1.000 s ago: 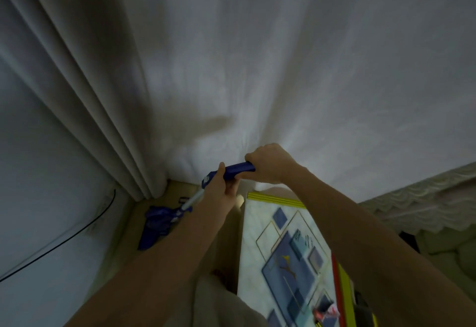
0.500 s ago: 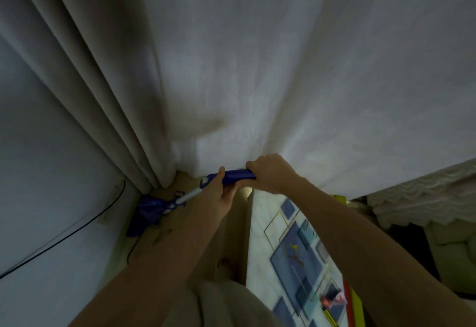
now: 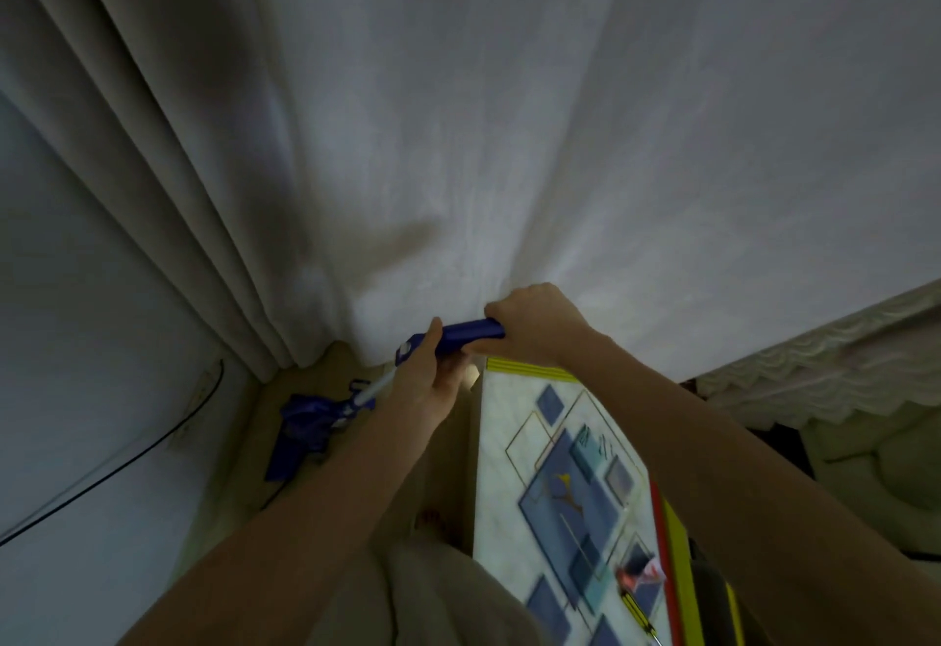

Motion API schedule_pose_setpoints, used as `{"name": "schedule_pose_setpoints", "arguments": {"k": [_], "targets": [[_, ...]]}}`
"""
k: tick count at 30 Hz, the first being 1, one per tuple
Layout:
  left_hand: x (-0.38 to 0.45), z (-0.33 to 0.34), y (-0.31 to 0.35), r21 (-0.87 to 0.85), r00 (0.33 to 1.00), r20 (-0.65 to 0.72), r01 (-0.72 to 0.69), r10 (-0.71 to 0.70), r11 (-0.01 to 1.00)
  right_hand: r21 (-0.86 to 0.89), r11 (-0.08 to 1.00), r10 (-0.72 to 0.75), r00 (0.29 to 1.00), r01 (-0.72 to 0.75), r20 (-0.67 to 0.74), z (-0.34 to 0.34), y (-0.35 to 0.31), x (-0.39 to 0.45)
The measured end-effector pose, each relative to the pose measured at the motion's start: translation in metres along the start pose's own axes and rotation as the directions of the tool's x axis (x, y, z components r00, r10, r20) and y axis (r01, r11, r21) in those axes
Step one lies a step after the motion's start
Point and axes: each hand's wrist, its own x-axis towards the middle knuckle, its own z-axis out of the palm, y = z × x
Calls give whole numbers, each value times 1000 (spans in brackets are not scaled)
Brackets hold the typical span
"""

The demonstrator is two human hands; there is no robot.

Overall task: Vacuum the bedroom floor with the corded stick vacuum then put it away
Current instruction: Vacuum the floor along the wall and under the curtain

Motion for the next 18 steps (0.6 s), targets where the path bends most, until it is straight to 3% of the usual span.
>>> {"name": "schedule_pose_setpoints", "arguments": {"k": [8, 12, 16, 18], "targets": [[0, -30, 23, -12, 997, -60, -48, 47, 999, 128, 992, -19, 1000, 19, -8, 17, -31, 23], [-2, -28, 21, -12, 997, -67, -49, 48, 999, 103, 994, -38, 999, 38, -8, 20, -27, 22], [-6, -30, 1, 46, 996, -79, 40, -37, 998, 134, 991, -28, 999, 25, 25, 33, -20, 5], [-8, -34, -10, 98, 998, -63, 12, -6, 995, 127, 992, -22, 999, 17, 36, 36, -19, -8]]}}
